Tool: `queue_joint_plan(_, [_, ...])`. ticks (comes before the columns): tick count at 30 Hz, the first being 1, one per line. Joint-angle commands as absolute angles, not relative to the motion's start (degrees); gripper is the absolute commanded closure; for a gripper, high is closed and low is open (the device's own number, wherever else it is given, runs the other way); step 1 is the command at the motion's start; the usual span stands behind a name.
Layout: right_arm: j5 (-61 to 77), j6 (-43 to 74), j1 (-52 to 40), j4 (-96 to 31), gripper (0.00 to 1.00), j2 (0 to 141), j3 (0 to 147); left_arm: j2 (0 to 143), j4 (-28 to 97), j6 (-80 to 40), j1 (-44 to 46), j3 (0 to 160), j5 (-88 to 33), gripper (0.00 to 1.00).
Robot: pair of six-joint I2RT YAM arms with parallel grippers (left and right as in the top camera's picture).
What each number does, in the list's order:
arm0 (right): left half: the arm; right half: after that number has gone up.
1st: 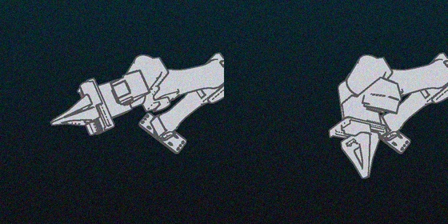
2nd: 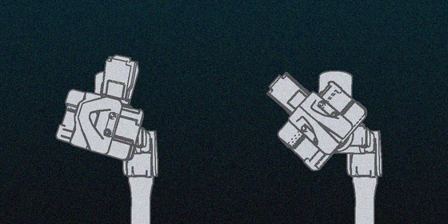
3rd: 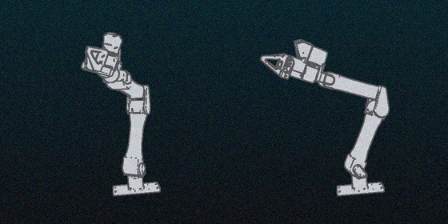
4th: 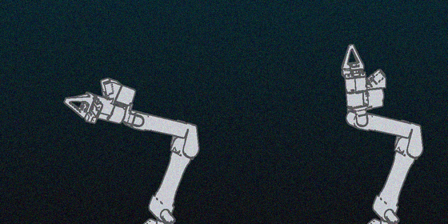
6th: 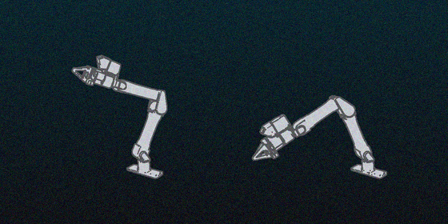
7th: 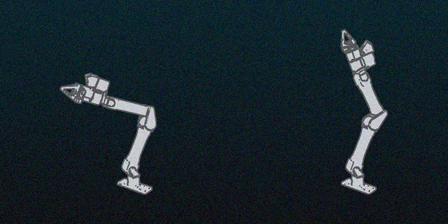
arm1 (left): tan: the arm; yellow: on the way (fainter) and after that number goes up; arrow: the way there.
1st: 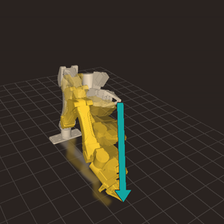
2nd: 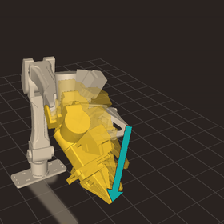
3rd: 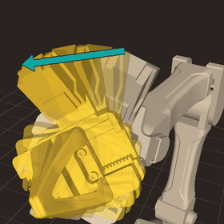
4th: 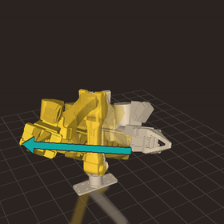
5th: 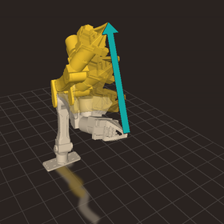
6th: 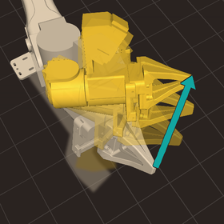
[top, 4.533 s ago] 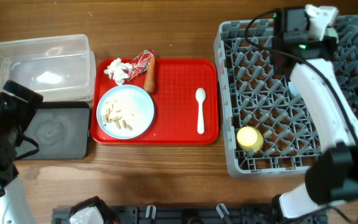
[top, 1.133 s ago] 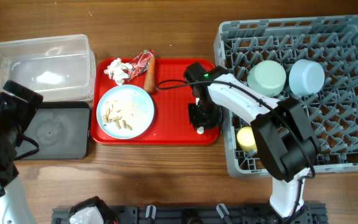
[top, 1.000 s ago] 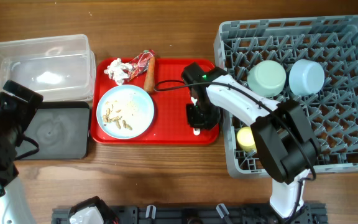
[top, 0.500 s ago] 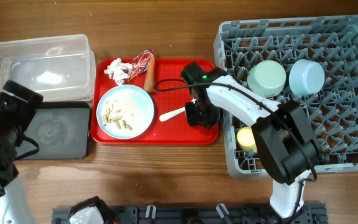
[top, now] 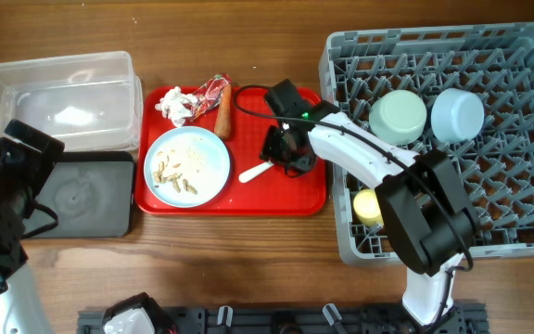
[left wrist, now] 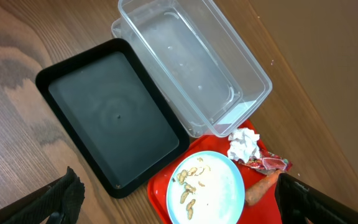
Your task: Sort waste into correct bins and load items into the dishwasher rack
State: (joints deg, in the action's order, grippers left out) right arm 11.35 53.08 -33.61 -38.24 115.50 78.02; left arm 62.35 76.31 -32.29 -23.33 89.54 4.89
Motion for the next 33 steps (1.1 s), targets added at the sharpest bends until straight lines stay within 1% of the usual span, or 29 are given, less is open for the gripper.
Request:
queue_joint_plan(1, [9.80, 61.60, -35.31, -36.36, 0.42, 118.10, 77.52, 62.41, 76.18, -32.84, -23.68, 89.69, 5.89, 0.00])
queue_joint_plan(5, [9.41, 61.36, -35.75, -35.79, 0.47, 121.43, 77.52, 62.41, 76.18, -32.84, -23.68, 89.69, 5.89, 0.00])
queue_joint_plan(7, [6.04, 58.70, -35.53, -38.33, 0.55, 121.38, 77.58, 62.41, 76.16, -32.86, -23.68, 89.69, 5.89, 0.00])
queue_joint_plan(9, [1.50, 56.25, -35.33, -41.91, 0.55, 121.34, 77.78, 62.41, 76.16, -32.84, -23.68, 89.69, 5.89, 0.00])
queue_joint_plan(11, [1.30, 56.69, -35.05, -43.59, 0.55, 121.23, 77.87, 62.41, 76.18, -32.86, -23.68, 89.69, 5.89, 0.00])
queue_joint_plan(12, [1.23, 56.47, -34.87, -44.60, 0.56, 121.08, 78.41, 62.41, 76.16, -32.84, -23.68, 89.69, 5.89, 0.00])
queue_joint_plan(13, [0.69, 56.16, -34.70, -45.98, 0.60, 121.05, 79.18, 62.41, 76.16, -32.84, -23.68, 89.69, 5.89, 0.00])
queue_joint_plan(17, [-6.15, 53.34, -34.39, -52.86, 0.60, 121.05, 82.81, 62.41, 76.16, -32.84, -23.68, 89.69, 5.89, 0.00])
queue_joint_plan(19, [-4.82, 48.62, -34.44, -51.11, 0.59, 121.05, 84.40, 62.41, 76.16, -32.86, -23.68, 89.69, 5.89, 0.00])
queue_joint_plan(20, [-1.87, 45.10, -34.54, -49.25, 0.57, 121.05, 85.19, 62.41, 76.18, -32.84, -23.68, 89.69, 5.89, 0.00])
queue_joint_plan(21, [2.02, 42.96, -34.59, -47.57, 0.52, 121.05, 85.80, 62.41, 76.16, -32.84, -23.68, 89.69, 5.89, 0.00])
queue_joint_plan(22, [6.44, 42.26, -34.59, -46.89, 0.51, 121.05, 86.13, 62.41, 76.18, -32.84, -23.68, 89.69, 5.89, 0.00])
queue_joint_plan(24, [13.96, 42.54, -34.59, -46.70, 0.43, 121.10, 86.06, 62.41, 76.16, -32.86, -23.68, 89.69, 5.89, 0.00])
queue_joint_plan(25, [13.91, 45.10, -34.59, -46.89, 0.00, 121.10, 85.67, 62.41, 76.16, -32.84, -23.68, 89.69, 5.89, 0.00])
queue_joint_plan(27, [10.35, 50.92, -34.59, -49.30, 0.00, 121.40, 85.08, 62.41, 76.16, -32.84, -23.68, 89.69, 5.89, 0.00])
queue_joint_plan(29, [5.06, 52.82, -34.59, -52.36, 0.00, 122.19, 84.64, 62.41, 76.16, -32.86, -23.68, 89.69, 5.89, 0.00])
queue_joint_plan(31, [-0.21, 52.95, -34.39, -56.40, 0.00, 123.20, 84.64, 62.41, 76.16, -32.84, -23.68, 89.69, 5.89, 0.00])
queue_joint_plan(33, [-1.39, 52.49, -33.95, -59.05, 0.00, 123.35, 84.64, 62.41, 76.16, -32.84, -23.68, 89.69, 5.89, 0.00])
